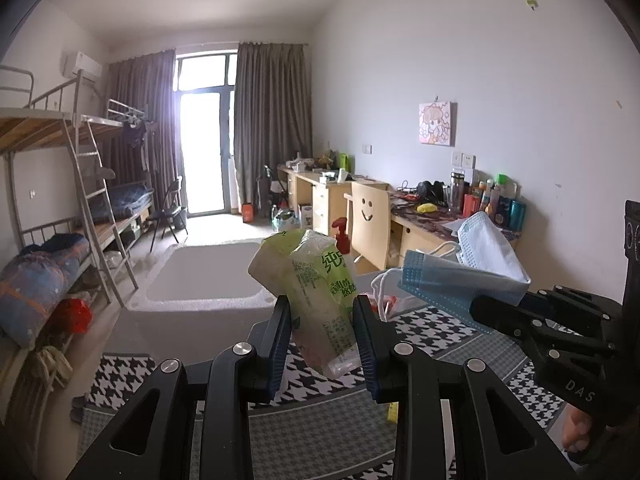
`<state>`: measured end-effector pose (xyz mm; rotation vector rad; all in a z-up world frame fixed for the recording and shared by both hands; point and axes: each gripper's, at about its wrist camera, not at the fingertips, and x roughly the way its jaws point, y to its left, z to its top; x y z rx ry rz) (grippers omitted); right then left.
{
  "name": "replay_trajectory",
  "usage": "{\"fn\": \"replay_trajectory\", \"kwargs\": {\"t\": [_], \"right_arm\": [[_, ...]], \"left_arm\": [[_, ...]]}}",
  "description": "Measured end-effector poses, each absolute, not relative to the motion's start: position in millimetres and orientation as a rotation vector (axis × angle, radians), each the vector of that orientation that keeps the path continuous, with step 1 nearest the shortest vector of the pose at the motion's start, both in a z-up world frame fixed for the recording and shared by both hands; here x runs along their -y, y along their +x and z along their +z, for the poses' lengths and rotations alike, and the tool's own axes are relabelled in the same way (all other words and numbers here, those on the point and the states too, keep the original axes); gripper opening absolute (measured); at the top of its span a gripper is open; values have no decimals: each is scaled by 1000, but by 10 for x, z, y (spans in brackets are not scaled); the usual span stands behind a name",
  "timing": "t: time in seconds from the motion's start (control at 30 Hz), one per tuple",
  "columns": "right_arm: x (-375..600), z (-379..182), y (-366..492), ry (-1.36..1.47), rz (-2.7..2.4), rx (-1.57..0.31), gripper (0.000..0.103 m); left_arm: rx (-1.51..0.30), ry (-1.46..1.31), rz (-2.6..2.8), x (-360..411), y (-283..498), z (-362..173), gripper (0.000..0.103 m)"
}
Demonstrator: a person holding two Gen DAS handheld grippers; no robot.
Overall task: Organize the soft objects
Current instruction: 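Carry the tissue pack and the mask in both tools toward the white foam box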
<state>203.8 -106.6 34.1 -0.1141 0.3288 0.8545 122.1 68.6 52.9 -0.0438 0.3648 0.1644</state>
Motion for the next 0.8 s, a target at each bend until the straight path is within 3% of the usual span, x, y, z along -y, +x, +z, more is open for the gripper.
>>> {"fn": "replay_trajectory", "kwargs": {"t": [0.8], "right_arm": [[759, 654, 2190, -161, 876, -283, 27]], "left_arm": [[-337, -48, 222, -943, 1441, 794, 33]]}}
